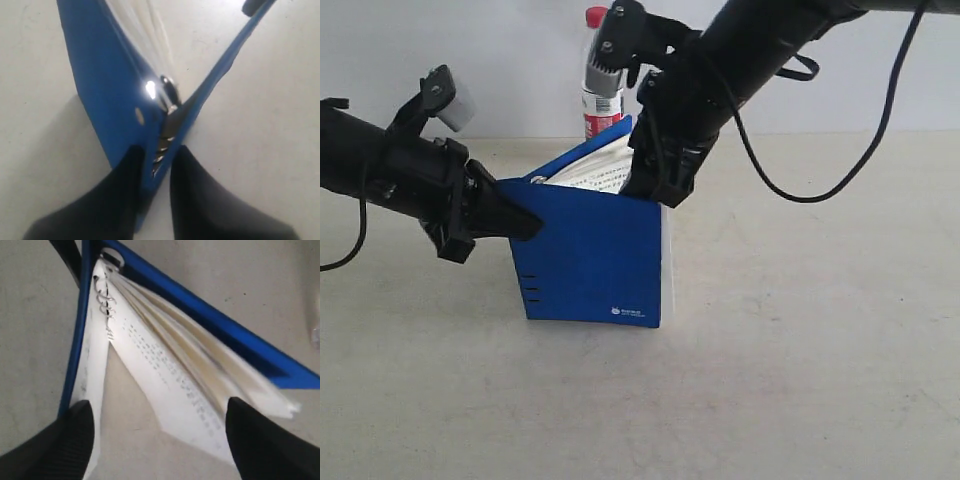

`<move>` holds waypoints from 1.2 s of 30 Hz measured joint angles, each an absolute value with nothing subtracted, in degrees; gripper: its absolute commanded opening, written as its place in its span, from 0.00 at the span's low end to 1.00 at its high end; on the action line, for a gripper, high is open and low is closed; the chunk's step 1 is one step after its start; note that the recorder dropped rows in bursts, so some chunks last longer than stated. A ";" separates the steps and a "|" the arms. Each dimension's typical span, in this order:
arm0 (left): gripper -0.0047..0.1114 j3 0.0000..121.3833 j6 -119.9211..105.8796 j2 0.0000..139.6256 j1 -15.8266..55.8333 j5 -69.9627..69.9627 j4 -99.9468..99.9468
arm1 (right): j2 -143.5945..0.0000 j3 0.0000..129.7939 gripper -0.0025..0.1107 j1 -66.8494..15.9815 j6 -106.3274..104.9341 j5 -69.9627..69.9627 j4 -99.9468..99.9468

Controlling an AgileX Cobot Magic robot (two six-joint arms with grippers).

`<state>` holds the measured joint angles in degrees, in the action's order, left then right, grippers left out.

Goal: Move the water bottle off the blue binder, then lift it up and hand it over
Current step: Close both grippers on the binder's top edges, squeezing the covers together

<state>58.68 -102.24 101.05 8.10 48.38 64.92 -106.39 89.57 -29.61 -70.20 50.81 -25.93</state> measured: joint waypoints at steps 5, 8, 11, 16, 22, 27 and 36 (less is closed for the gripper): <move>0.08 57.15 -101.78 100.32 8.60 45.53 65.64 | -104.71 89.57 0.63 -34.67 -67.42 48.46 -16.18; 0.08 56.87 -101.53 100.00 8.73 44.46 65.86 | -103.30 89.57 0.63 -37.05 -67.12 47.26 -13.15; 0.08 56.62 -99.75 99.82 8.98 41.48 66.61 | -101.13 89.72 0.63 -39.26 -65.95 46.67 -13.86; 0.08 56.62 -97.40 99.82 9.08 35.59 68.03 | -97.41 89.72 0.63 -41.58 -60.90 47.70 -15.92; 0.08 56.62 -97.03 99.82 9.08 35.31 68.24 | -97.18 89.84 0.63 -43.32 -60.60 47.94 -15.92; 0.08 56.62 -99.67 100.05 9.08 37.97 68.24 | -100.86 89.84 0.63 -44.90 -64.44 46.17 -13.95; 0.08 56.50 -101.15 99.81 12.25 37.28 63.94 | -105.40 89.84 0.63 -45.15 -65.26 37.38 -6.01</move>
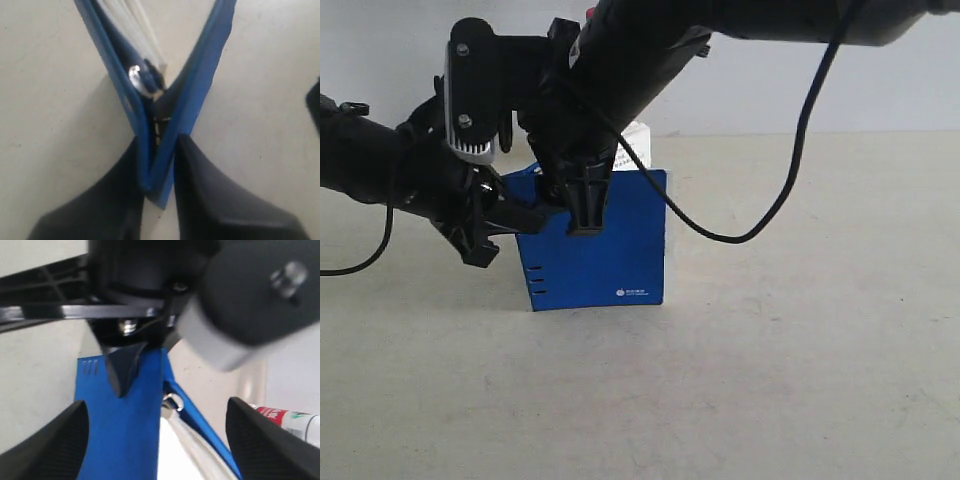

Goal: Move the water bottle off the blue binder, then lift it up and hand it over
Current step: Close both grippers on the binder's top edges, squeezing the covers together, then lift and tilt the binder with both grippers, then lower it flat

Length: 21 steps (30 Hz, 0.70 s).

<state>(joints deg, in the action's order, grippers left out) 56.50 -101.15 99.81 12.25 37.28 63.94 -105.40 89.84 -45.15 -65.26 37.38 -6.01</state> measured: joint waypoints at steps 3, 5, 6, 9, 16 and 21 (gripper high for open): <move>0.08 56.22 -101.15 99.72 13.24 35.15 62.64 | -106.89 89.84 0.63 -45.15 -64.92 35.83 -5.00; 0.08 55.88 -101.15 99.72 13.36 34.30 62.27 | -108.59 89.84 0.63 -45.15 -63.56 35.64 -4.16; 0.08 55.88 -101.15 99.72 13.46 34.16 62.28 | -109.13 89.84 0.63 -45.15 -62.81 35.64 -3.54; 0.08 55.87 -101.15 99.72 13.46 34.05 62.25 | -110.06 90.07 0.62 -45.19 -58.77 34.25 0.59; 0.08 55.77 -93.39 99.72 14.03 31.62 61.16 | -110.34 90.17 0.03 -45.54 -45.70 32.99 7.59; 0.08 55.21 -86.13 99.27 15.59 25.36 61.05 | -110.52 90.84 0.02 -45.54 -48.90 34.23 8.81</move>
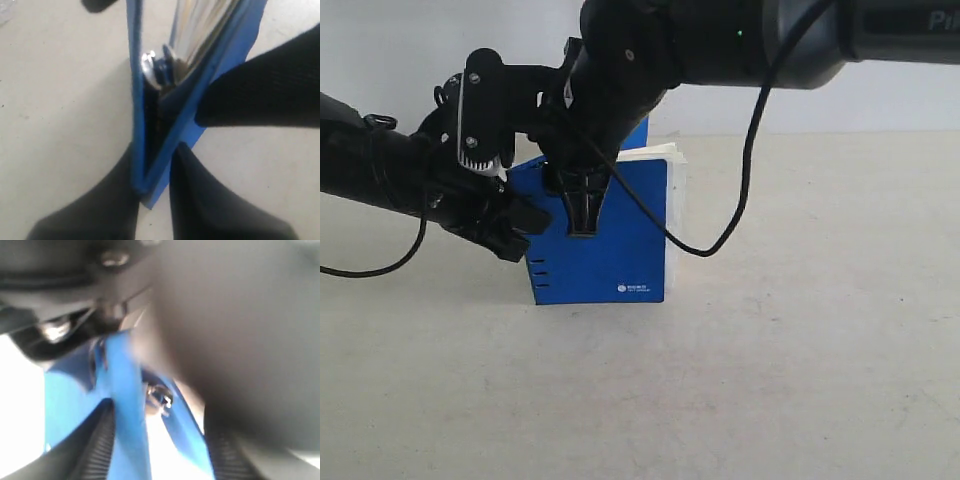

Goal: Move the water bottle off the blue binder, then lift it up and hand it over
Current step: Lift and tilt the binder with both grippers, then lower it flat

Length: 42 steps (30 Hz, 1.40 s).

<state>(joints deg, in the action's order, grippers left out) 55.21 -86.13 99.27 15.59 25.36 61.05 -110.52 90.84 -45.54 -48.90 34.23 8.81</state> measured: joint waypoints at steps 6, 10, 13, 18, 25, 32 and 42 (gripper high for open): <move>0.08 54.93 -84.61 99.79 16.47 10.15 59.52 | -106.27 90.68 0.02 -45.22 -52.12 44.25 8.65; 0.08 54.85 -85.07 101.43 14.57 -5.61 57.59 | -101.27 90.15 0.02 -45.22 -53.47 51.06 7.13; 0.08 54.63 -85.56 101.77 14.18 -6.73 56.79 | -98.97 90.15 0.04 -45.22 -53.37 47.96 6.68; 0.08 54.35 -85.94 101.25 14.18 -5.89 56.53 | -98.35 90.15 0.44 -45.22 -52.97 48.29 6.28; 0.08 51.09 -87.48 93.56 13.94 2.06 55.26 | -98.35 90.15 0.70 -45.22 -51.29 50.47 6.16; 0.08 48.32 -88.20 83.13 13.94 18.82 52.57 | -97.70 90.15 0.70 -46.60 -48.74 49.81 6.05; 0.08 45.60 -89.64 75.76 13.94 29.12 50.91 | -93.90 89.53 0.70 -57.24 -49.20 47.99 5.61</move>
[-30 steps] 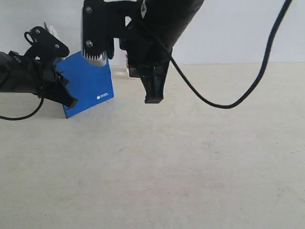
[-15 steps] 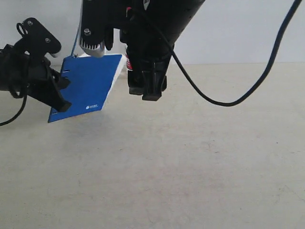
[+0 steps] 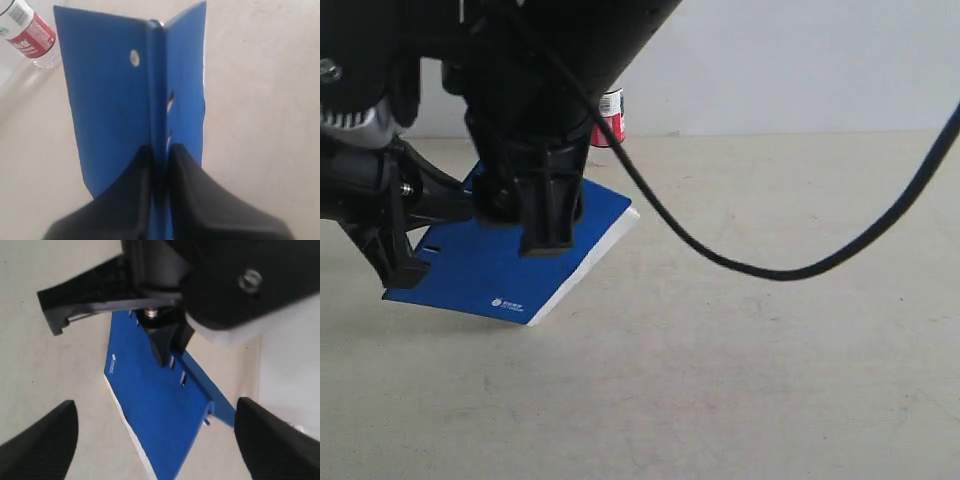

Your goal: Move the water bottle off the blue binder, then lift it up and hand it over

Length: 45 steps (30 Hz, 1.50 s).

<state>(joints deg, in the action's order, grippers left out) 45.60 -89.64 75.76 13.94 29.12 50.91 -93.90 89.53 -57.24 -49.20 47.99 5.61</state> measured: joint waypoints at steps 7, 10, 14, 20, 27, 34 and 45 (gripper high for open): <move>0.08 45.52 -89.64 72.75 13.94 33.08 50.83 | -94.57 87.86 0.70 -57.81 -50.91 45.01 5.61; 0.08 45.52 -89.64 72.21 13.94 33.65 50.83 | -95.80 87.86 0.70 -57.81 -50.91 43.26 5.61; 0.08 45.52 -89.64 72.00 13.94 34.59 50.83 | -98.55 87.86 0.70 -57.81 -50.91 42.21 6.59; 0.08 44.96 -89.64 72.11 13.73 34.58 49.98 | -101.34 87.86 0.70 -57.11 -48.61 39.67 9.28; 0.08 44.51 -89.23 72.82 13.24 32.34 48.64 | -104.37 88.54 0.70 -54.12 -46.45 35.38 4.65; 0.08 44.43 -89.27 72.74 13.36 32.58 48.74 | -101.93 88.45 0.70 -47.42 -44.84 38.29 1.43; 0.08 44.93 -88.01 71.90 13.71 30.89 49.76 | -93.78 87.73 0.70 -42.09 -44.24 65.36 -6.04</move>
<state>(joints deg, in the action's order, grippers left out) 44.93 -88.01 71.90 13.71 30.89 49.76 -93.78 87.73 -42.09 -44.24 65.36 -6.04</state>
